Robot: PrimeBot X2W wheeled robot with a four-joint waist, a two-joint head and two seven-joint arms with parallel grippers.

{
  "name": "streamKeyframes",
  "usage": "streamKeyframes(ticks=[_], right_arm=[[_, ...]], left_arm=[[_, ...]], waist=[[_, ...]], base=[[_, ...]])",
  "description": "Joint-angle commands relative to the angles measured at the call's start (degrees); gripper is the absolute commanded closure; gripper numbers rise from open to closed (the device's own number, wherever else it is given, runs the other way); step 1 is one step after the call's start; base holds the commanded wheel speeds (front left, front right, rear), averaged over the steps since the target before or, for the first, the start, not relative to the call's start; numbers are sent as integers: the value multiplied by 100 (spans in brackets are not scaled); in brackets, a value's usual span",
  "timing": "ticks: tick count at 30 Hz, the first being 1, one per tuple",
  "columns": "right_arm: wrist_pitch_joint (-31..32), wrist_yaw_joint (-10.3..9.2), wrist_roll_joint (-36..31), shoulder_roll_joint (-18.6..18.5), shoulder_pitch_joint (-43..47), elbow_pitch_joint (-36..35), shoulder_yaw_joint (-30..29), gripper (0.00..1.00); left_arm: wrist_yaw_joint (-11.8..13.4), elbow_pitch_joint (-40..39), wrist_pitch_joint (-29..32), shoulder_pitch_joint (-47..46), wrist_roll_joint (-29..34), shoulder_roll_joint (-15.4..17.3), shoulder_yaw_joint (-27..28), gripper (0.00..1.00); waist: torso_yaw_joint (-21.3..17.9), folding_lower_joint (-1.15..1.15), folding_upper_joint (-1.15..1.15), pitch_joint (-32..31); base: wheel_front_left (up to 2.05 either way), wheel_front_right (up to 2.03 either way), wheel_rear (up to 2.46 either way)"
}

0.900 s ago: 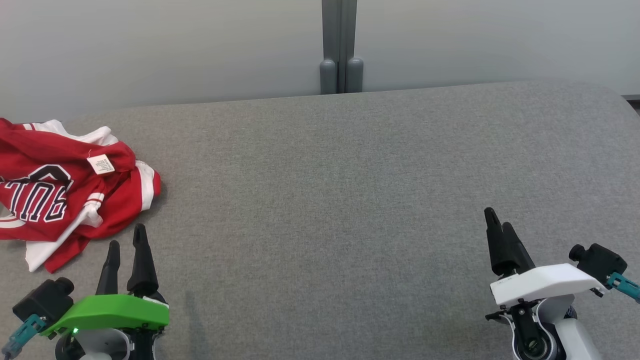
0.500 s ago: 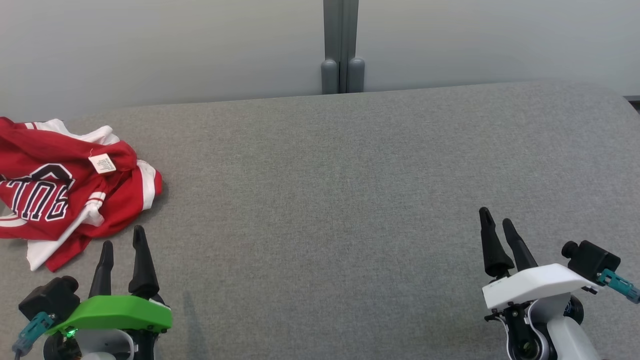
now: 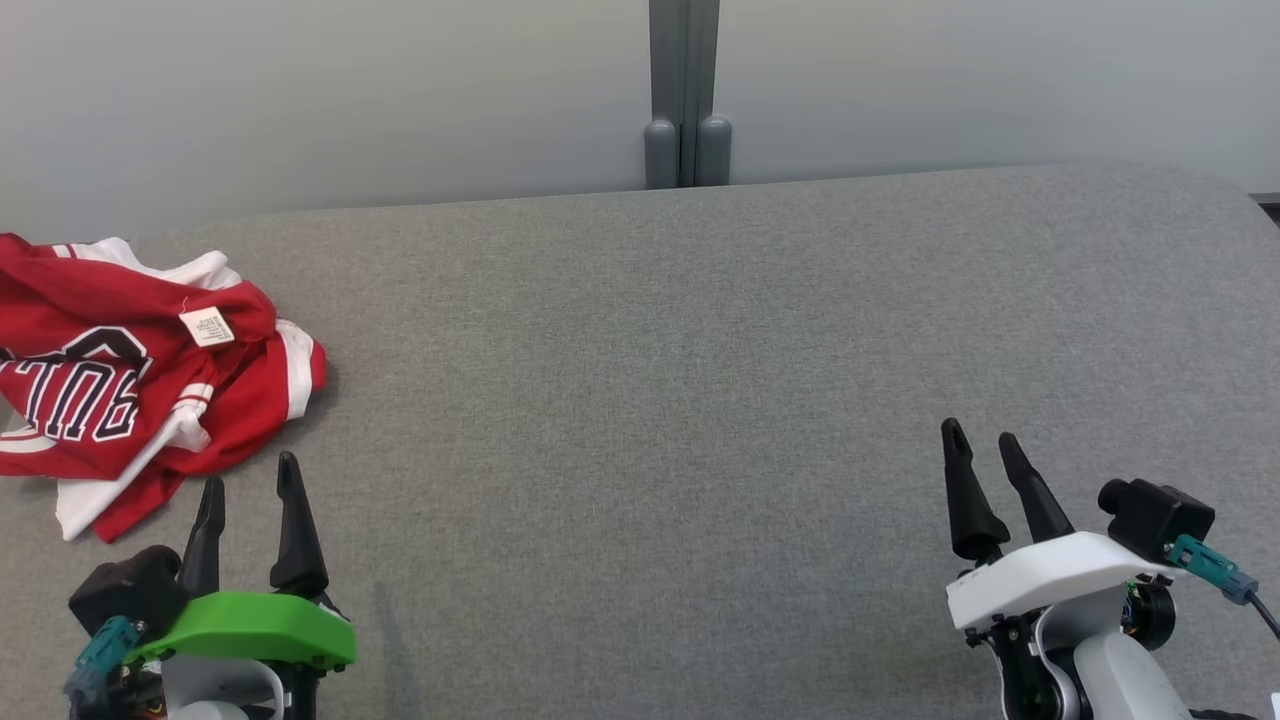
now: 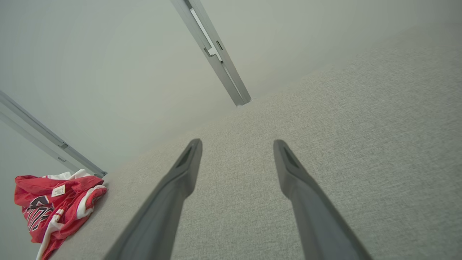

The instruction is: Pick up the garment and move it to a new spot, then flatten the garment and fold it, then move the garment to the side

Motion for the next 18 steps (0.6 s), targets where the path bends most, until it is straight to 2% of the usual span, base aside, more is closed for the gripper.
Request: streamKeyframes(ticks=[1, 18], right_arm=[[-60, 3, -157, -33, -111, -12, 18, 0], [-280, 3, -1051, -39, -119, 103, 86, 0]], left_arm=[[30, -29, -57, -115, 148, 70, -5, 0], [84, 166, -270, -89, 984, 133, -78, 0]], waist=[[-1, 0, 0, -2], [21, 0, 0, -18]], base=[[0, 0, 0], [0, 0, 0]])
